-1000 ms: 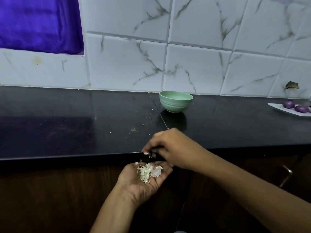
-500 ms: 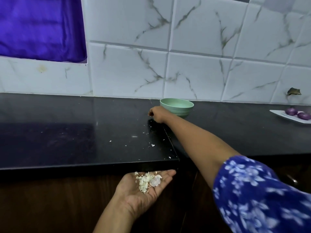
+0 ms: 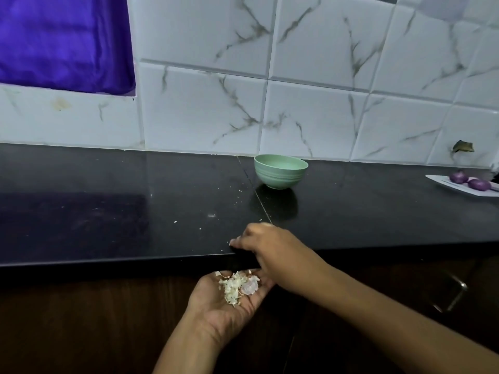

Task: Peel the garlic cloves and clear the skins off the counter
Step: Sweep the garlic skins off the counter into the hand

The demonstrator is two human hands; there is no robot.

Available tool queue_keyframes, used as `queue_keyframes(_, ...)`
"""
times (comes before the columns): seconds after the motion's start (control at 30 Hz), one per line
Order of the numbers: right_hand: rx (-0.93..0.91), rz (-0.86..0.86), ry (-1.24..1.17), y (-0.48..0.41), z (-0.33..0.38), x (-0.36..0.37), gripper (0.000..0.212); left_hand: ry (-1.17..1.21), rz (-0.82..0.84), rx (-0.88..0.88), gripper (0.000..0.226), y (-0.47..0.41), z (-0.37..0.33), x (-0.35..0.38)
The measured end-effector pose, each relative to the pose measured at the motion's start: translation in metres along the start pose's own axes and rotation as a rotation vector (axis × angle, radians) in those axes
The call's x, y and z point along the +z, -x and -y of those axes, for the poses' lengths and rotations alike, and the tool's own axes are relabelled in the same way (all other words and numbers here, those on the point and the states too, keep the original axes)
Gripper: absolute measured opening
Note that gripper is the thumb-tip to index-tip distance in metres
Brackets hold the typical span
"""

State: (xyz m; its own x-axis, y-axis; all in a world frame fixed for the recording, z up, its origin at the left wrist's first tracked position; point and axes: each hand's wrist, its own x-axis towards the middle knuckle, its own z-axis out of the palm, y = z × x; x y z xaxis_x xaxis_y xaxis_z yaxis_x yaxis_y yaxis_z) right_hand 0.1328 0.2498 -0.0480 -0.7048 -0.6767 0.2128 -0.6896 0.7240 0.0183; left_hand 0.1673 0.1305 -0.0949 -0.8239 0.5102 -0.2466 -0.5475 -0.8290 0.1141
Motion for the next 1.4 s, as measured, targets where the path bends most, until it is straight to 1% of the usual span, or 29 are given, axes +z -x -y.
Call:
queue_keyframes(0.03,-0.009,-0.020,-0.026,0.007,0.004,-0.003,0.044,0.017,0.047,0.005,0.045,0.002,0.002,0.002)
queue_keyframes(0.1,0.000,-0.092,-0.159,0.016,0.006,-0.013,0.034,-0.017,0.038,0.014,0.043,0.006,0.004,0.006)
queue_keyframes(0.17,0.047,-0.227,-0.344,0.020,0.001,-0.019,0.022,-0.058,-0.046,0.021,0.051,0.004,0.005,0.004)
queue_keyframes(0.23,0.088,-0.264,-0.453,0.019,-0.007,-0.019,0.014,-0.071,-0.108,0.018,0.054,0.005,0.007,0.004)
queue_keyframes(0.33,0.170,-0.248,-0.438,0.014,-0.024,-0.020,0.015,-0.107,-0.118,-0.009,0.055,0.003,0.009,0.003)
queue_keyframes(0.4,0.259,-0.238,-0.393,0.016,-0.037,-0.022,0.026,-0.119,-0.126,-0.003,0.055,0.000,0.010,0.002)
queue_keyframes(0.47,0.279,-0.108,-0.314,0.025,-0.039,-0.015,0.036,-0.133,-0.092,-0.005,0.057,0.000,0.010,0.003)
queue_keyframes(0.53,0.192,0.020,-0.277,0.036,-0.023,0.000,0.044,-0.159,-0.052,0.003,0.060,0.004,0.012,0.006)
queue_keyframes(0.57,0.131,0.041,-0.328,0.042,-0.014,0.003,0.047,-0.174,-0.035,0.015,0.061,0.005,0.012,0.007)
queue_keyframes(0.63,0.068,0.042,-0.542,0.045,-0.003,-0.003,0.048,-0.187,-0.060,0.032,0.063,0.006,0.010,0.005)
queue_keyframes(0.67,0.086,0.018,-0.636,0.041,-0.006,-0.009,0.047,-0.179,-0.091,0.034,0.062,0.006,0.008,0.002)
queue_keyframes(0.7,0.129,-0.012,-0.670,0.033,-0.015,-0.012,0.047,-0.160,-0.115,0.035,0.060,0.006,0.006,-0.001)
queue_keyframes(0.73,0.171,-0.026,-0.638,0.022,-0.022,-0.013,0.045,-0.144,-0.129,0.038,0.057,0.008,0.004,-0.002)
queue_keyframes(0.77,0.186,-0.012,-0.557,0.012,-0.025,-0.012,0.044,-0.134,-0.139,0.040,0.055,0.010,0.003,-0.002)
queue_keyframes(0.83,0.140,0.087,-0.391,0.000,-0.020,-0.003,0.045,-0.128,-0.150,0.047,0.053,0.012,0.001,-0.002)
queue_keyframes(0.87,0.081,0.111,-0.373,-0.002,-0.013,0.002,0.045,-0.128,-0.144,0.057,0.052,0.013,0.000,-0.002)
queue_keyframes(0.9,0.014,0.120,-0.424,-0.001,-0.005,0.005,0.044,-0.127,-0.133,0.067,0.052,0.013,-0.001,-0.003)
queue_keyframes(0.97,-0.059,0.139,-0.663,0.001,0.008,-0.001,0.040,-0.142,-0.136,0.077,0.050,0.016,-0.005,-0.004)
queue_keyframes(1.0,-0.048,0.106,-0.781,-0.006,0.008,-0.004,0.039,-0.155,-0.156,0.074,0.052,0.017,-0.007,-0.005)
queue_keyframes(1.03,-0.013,0.054,-0.847,-0.017,0.006,-0.007,0.039,-0.158,-0.176,0.071,0.054,0.018,-0.009,-0.006)
queue_keyframes(1.07,0.019,0.012,-0.863,-0.034,0.002,-0.008,0.040,-0.151,-0.190,0.074,0.055,0.020,-0.011,-0.006)
queue_keyframes(1.13,0.072,0.021,-0.814,-0.073,-0.006,-0.006,0.040,-0.118,-0.203,0.080,0.054,0.025,-0.013,-0.005)
queue_keyframes(1.2,0.099,0.141,-0.682,-0.107,-0.008,-0.002,0.039,-0.102,-0.207,0.082,0.054,0.027,-0.014,-0.006)
queue_keyframes(1.23,0.078,0.203,-0.615,-0.116,-0.007,0.002,0.040,-0.097,-0.208,0.086,0.054,0.028,-0.015,-0.006)
queue_keyframes(1.3,-0.035,0.266,-0.475,-0.114,-0.005,0.011,0.043,-0.094,-0.199,0.086,0.054,0.027,-0.015,-0.006)
queue_keyframes(1.33,-0.098,0.276,-0.446,-0.103,-0.003,0.011,0.043,-0.099,-0.196,0.088,0.054,0.027,-0.015,-0.006)
queue_keyframes(1.4,-0.196,0.278,-0.480,-0.069,0.002,0.010,0.042,-0.127,-0.196,0.098,0.055,0.027,-0.015,-0.008)
